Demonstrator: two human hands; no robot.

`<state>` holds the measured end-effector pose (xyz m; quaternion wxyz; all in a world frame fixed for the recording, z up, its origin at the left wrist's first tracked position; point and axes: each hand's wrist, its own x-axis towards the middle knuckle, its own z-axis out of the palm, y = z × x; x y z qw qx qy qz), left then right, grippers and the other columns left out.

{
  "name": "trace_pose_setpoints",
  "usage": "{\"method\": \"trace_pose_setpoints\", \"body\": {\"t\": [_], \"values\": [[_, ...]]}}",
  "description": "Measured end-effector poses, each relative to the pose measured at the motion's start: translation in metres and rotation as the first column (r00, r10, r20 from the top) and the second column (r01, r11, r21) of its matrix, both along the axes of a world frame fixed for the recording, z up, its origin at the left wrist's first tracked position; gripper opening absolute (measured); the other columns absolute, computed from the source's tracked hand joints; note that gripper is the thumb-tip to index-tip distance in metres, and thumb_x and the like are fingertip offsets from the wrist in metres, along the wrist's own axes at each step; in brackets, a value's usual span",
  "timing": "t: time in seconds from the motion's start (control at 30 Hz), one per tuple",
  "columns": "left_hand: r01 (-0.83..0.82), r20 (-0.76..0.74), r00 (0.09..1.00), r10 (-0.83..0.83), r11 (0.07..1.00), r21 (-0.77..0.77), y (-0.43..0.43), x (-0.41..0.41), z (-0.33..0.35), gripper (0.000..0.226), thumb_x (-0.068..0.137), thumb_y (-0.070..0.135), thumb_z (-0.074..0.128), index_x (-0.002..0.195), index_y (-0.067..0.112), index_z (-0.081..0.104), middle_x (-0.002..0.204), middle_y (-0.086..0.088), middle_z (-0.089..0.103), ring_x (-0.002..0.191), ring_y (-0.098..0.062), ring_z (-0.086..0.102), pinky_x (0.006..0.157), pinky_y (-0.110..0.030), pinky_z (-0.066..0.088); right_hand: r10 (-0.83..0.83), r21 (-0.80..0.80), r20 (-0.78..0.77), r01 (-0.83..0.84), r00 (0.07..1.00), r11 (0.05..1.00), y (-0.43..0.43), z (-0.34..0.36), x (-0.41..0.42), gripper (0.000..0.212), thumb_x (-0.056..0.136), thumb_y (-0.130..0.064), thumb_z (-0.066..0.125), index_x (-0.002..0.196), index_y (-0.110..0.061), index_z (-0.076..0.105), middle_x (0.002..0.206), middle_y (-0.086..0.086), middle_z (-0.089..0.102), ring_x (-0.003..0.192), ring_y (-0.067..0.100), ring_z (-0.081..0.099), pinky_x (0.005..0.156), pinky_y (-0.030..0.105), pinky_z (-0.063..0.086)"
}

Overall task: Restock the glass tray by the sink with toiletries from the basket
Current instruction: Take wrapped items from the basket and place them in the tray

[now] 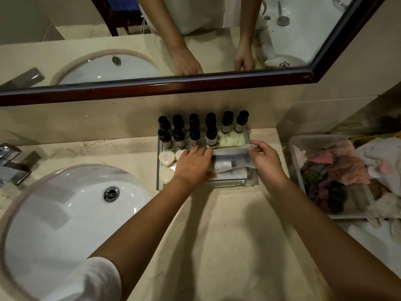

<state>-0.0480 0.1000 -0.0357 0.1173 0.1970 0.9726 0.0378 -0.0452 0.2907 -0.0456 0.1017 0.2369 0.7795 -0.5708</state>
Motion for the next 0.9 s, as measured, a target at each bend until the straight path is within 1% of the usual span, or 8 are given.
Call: {"method": "trace_pose_setpoints", "body": {"t": [0.13,0.27,0.33,0.43,0.57,0.67,0.83,0.9], "values": [[-0.020,0.013,1.000,0.020,1.000,0.000,0.001,0.001,0.002,0.056,0.085,0.046,0.060,0.126,0.015,0.039,0.137,-0.003,0.044,0.128,-0.022,0.036,0.099,-0.035,0.033,0.011,0.008,0.007,-0.011,1.000,1.000,-0.001,0.001,0.002,0.035,0.097,-0.023,0.047,0.131,-0.014,0.051,0.124,0.005,0.055,0.112,0.020,0.052,0.096,0.032,0.042],[-0.026,0.025,0.999,0.026,1.000,-0.007,0.001,0.001,0.003,0.055,0.085,0.046,0.060,0.125,0.014,0.039,0.137,-0.003,0.044,0.128,-0.022,0.036,0.099,-0.036,0.034,0.001,0.038,0.006,-0.002,1.000,0.999,-0.002,-0.001,0.000,0.032,0.096,-0.024,0.049,0.126,-0.013,0.055,0.114,0.007,0.059,0.102,0.020,0.055,0.084,0.028,0.041],[-0.031,0.029,0.999,0.031,0.999,-0.009,0.001,0.001,0.003,0.055,0.085,0.046,0.060,0.125,0.014,0.039,0.137,-0.004,0.045,0.127,-0.022,0.037,0.098,-0.036,0.034,0.021,0.030,0.022,-0.021,1.000,0.999,-0.001,0.000,-0.001,0.034,0.096,-0.024,0.049,0.129,-0.015,0.053,0.111,0.006,0.058,0.099,0.018,0.053,0.084,0.028,0.042],[-0.037,0.036,0.999,0.037,0.999,-0.011,0.001,0.001,0.003,0.056,0.085,0.046,0.060,0.126,0.014,0.038,0.137,-0.004,0.045,0.127,-0.023,0.037,0.098,-0.036,0.034,0.072,-0.006,0.056,-0.071,0.996,0.997,0.001,0.000,-0.004,0.036,0.097,-0.026,0.048,0.131,-0.018,0.050,0.115,0.002,0.053,0.103,0.017,0.050,0.089,0.029,0.041],[-0.039,0.034,0.999,0.040,0.999,-0.014,0.001,0.002,0.002,0.055,0.085,0.045,0.059,0.125,0.014,0.039,0.135,-0.004,0.046,0.126,-0.023,0.038,0.097,-0.037,0.035,0.090,0.017,0.083,-0.092,0.993,0.996,0.003,0.002,-0.008,0.025,0.096,-0.027,0.050,0.119,-0.018,0.055,0.106,0.007,0.056,0.092,0.020,0.052,0.077,0.029,0.040],[-0.043,0.040,0.998,0.043,0.999,-0.011,0.002,0.002,0.002,0.053,0.086,0.045,0.059,0.124,0.014,0.039,0.134,-0.004,0.047,0.124,-0.023,0.039,0.097,-0.037,0.035,0.096,0.029,0.085,-0.099,0.992,0.995,0.004,0.002,-0.010,0.021,0.095,-0.027,0.050,0.113,-0.017,0.056,0.104,0.007,0.056,0.090,0.020,0.052,0.077,0.030,0.040],[-0.043,0.021,0.999,0.043,0.999,0.001,0.000,0.002,0.001,0.053,0.085,0.045,0.060,0.123,0.014,0.040,0.134,-0.004,0.046,0.125,-0.023,0.039,0.096,-0.036,0.035,0.090,0.038,0.088,-0.094,0.992,0.995,0.006,0.002,-0.010,0.017,0.094,-0.028,0.053,0.106,-0.016,0.056,0.097,0.005,0.054,0.075,0.013,0.049,0.063,0.024,0.039],[-0.046,0.013,0.999,0.046,0.999,0.009,0.000,0.003,0.000,0.053,0.085,0.045,0.060,0.123,0.014,0.040,0.134,-0.004,0.045,0.124,-0.022,0.039,0.096,-0.036,0.036,0.080,0.034,0.076,-0.083,0.994,0.996,0.006,0.001,-0.010,0.019,0.093,-0.028,0.054,0.108,-0.017,0.056,0.095,0.004,0.055,0.073,0.010,0.049,0.061,0.022,0.039]]}}
